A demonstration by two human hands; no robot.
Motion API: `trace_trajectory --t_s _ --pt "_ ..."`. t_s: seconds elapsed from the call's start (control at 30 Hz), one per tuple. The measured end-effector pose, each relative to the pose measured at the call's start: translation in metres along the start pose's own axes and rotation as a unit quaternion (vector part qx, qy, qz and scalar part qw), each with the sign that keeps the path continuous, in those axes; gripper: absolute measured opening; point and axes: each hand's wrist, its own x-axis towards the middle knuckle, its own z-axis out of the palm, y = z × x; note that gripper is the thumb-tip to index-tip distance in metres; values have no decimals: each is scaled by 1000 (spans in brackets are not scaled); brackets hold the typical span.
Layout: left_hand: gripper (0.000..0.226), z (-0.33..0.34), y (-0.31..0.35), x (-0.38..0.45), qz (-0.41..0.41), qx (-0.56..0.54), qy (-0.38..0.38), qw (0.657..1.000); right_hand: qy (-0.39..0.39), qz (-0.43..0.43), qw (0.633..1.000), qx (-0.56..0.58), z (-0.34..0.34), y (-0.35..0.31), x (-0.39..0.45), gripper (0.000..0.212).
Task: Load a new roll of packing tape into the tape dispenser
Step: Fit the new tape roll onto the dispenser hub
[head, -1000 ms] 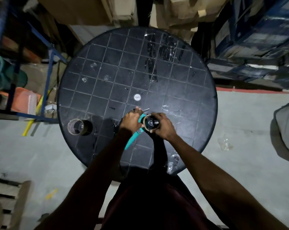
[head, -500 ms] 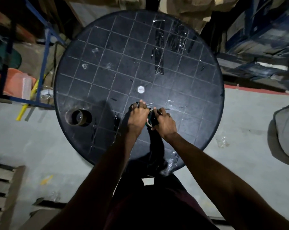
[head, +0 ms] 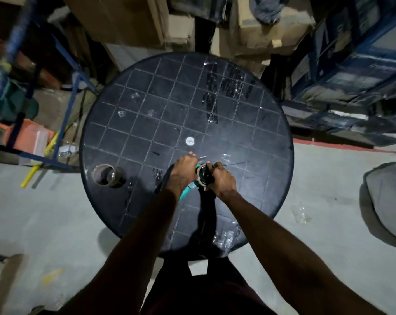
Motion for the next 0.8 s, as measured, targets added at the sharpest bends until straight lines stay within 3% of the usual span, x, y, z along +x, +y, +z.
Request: trace_trajectory --t_s 0.1,0.2,0.37,0.57,0.67,0.8 --pt "56 4 -24 -16 -9 -173 42 984 -5 -10 1000 10 -3 8 0 101" --pt "44 22 -43 -39 -89 -198 106 970 43 -22 998 27 4 12 -12 89" --pt "44 56 -48 -67 -145 -187 -35 971 76 -33 996 15 30 4 -53 83" --pt "38 56 -39 -78 -160 -196 -94 963 16 -28 998 54 58 13 -87 73" --pt "40 48 -35 -72 -155 -216 -145 953 -20 -6 990 140 54 16 -86 60" --pt "24 28 -15 -89 -176 -384 -128 897 11 35 945 324 38 2 -88 46"
